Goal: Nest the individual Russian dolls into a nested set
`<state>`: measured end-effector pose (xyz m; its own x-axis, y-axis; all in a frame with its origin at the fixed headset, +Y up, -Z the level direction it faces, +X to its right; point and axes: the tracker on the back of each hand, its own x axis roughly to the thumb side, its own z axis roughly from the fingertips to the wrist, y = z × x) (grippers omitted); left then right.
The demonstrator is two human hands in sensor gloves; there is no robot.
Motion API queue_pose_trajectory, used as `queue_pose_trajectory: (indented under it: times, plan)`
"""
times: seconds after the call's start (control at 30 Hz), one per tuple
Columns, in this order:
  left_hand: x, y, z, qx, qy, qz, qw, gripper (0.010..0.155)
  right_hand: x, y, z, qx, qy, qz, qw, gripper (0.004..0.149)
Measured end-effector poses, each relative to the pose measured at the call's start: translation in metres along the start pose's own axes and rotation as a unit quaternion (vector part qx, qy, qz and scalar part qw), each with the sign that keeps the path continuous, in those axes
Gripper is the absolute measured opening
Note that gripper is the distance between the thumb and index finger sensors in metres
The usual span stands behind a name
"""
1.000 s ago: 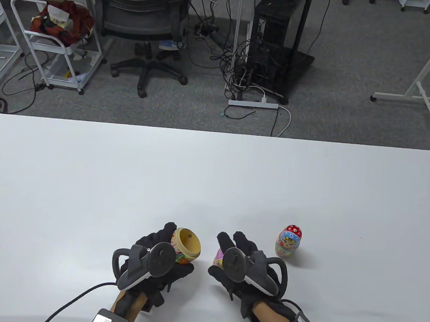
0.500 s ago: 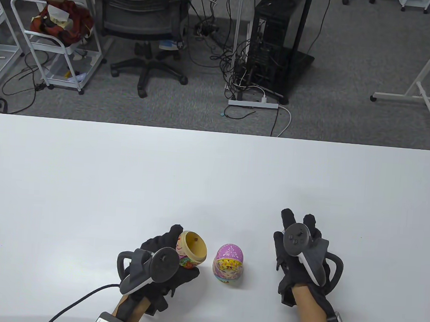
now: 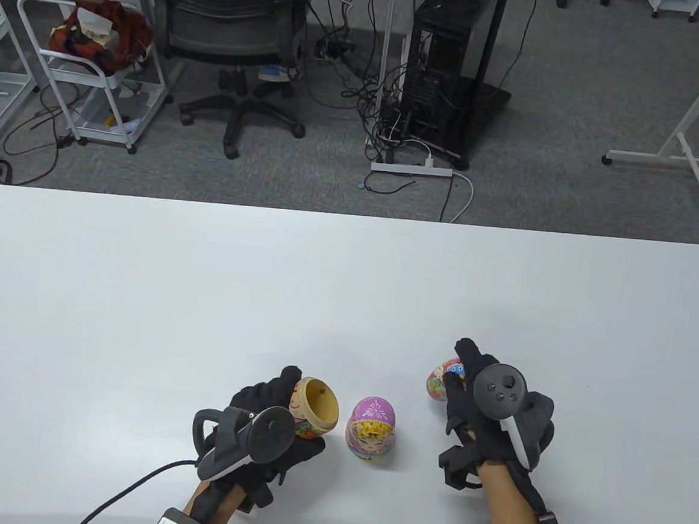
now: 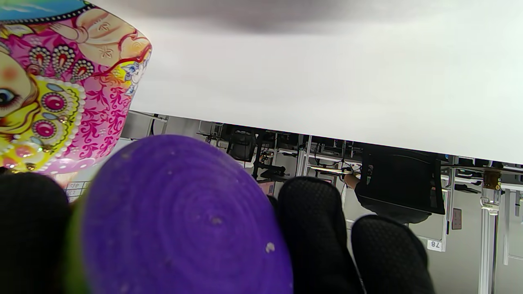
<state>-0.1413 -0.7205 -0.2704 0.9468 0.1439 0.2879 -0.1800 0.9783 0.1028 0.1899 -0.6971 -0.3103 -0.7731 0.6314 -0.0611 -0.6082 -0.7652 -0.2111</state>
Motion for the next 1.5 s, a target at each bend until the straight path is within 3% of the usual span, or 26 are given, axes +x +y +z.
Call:
queue_pose_trajectory:
  times: [0.17,0.27,0.4,0.9,1.07,1.2,1.37,1.5]
  plan:
    - [0.0,0.001,0.0,0.003,0.0,-0.005,1.0,0.117,0.035,-0.002,0.017,0.02,-0.138,-0.161,0.977,0.06]
    - [0.0,0.0,0.0,0.008,0.0,-0.001,1.0,0.116,0.055,0.0,0.028,0.042,-0.192,-0.194,0.961,0.06]
    - [0.001,0.003,0.002,0.024,0.0,0.001,1.0,0.116,0.069,0.005,0.04,0.054,-0.217,-0.182,0.957,0.06]
    - [0.011,0.01,0.007,0.054,-0.031,0.012,0.998,0.116,0.083,0.034,0.054,0.108,-0.258,-0.15,0.948,0.059]
    - [0.012,0.011,0.007,0.05,-0.034,0.061,0.996,0.116,0.085,0.043,0.055,0.174,-0.277,-0.145,0.934,0.057]
    - [0.01,0.011,0.007,0.044,-0.041,0.059,0.996,0.116,0.085,0.045,0.054,0.183,-0.278,-0.142,0.932,0.056]
    - [0.006,0.012,0.007,0.052,-0.032,0.072,0.996,0.116,0.083,0.042,0.053,0.176,-0.278,-0.16,0.931,0.064]
    - [-0.008,0.014,0.005,0.064,0.0,0.091,0.994,0.116,0.075,0.042,0.051,0.112,-0.26,-0.11,0.953,0.07]
